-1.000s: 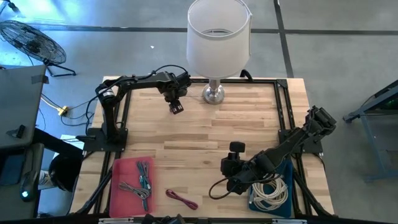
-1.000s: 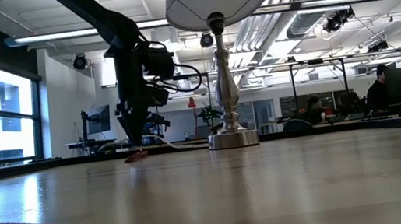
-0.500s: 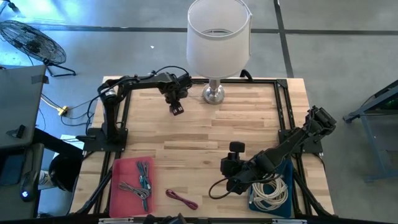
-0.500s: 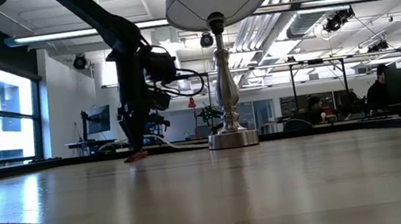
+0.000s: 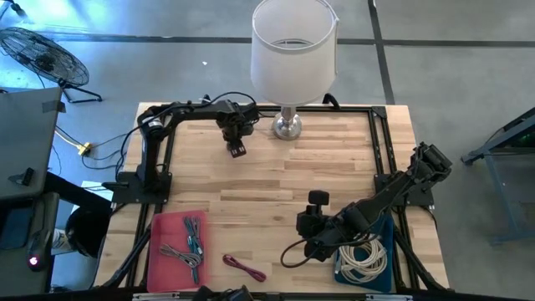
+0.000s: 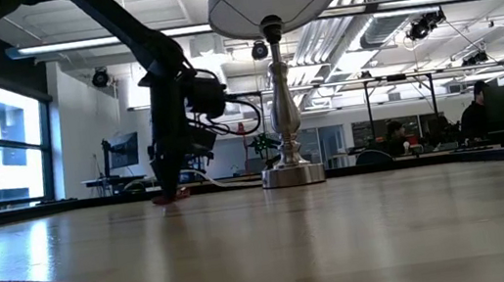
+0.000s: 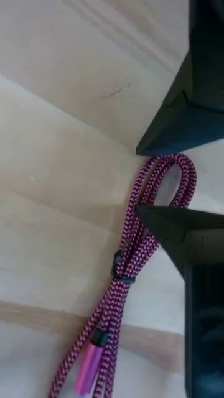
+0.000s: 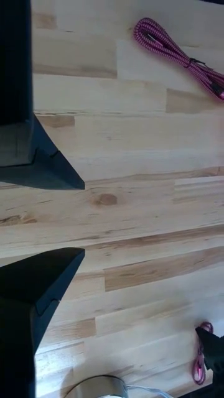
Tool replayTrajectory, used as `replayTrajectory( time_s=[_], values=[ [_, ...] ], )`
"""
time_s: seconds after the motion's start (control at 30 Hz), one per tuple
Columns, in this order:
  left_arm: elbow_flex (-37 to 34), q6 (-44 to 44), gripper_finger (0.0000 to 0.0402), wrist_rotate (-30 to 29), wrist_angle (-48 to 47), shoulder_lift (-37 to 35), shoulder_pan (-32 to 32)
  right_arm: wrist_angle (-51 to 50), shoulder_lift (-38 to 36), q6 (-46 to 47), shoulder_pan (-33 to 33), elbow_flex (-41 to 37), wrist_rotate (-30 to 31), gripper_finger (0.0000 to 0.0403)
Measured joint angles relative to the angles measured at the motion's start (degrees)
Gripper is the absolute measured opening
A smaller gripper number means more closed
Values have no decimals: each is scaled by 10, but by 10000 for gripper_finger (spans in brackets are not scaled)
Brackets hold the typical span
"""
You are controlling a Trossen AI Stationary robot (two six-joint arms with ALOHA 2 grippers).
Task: Pick & Place USB Port
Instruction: Put the top red USB cable into the pink bin
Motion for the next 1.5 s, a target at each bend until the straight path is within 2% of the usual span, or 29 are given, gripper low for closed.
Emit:
replayTrajectory(
  time_s=[0.07,0.17,0.33,0.53,0.87,1.07,1.33,1.5],
  values=[
    [0,6,105,-13,0,0,0,0,0,0,1,0,1,153],
    [0,28,27,-15,-1,0,0,0,0,-1,2,0,3,153],
    [0,49,4,-15,-26,0,0,0,0,-1,2,0,8,153],
    [-5,64,1,-54,-80,-14,-16,-1,0,-2,2,0,10,153],
    [-1,64,0,-55,-166,-129,-73,-1,0,-2,2,0,11,143],
    [0,82,0,-27,-129,-181,-82,-1,0,-2,2,0,16,138],
    [-1,139,3,-20,-67,-168,-73,-1,0,-1,2,0,19,138],
    [-2,182,21,-23,-49,-171,-75,-1,0,-2,2,0,19,138]
  ],
)
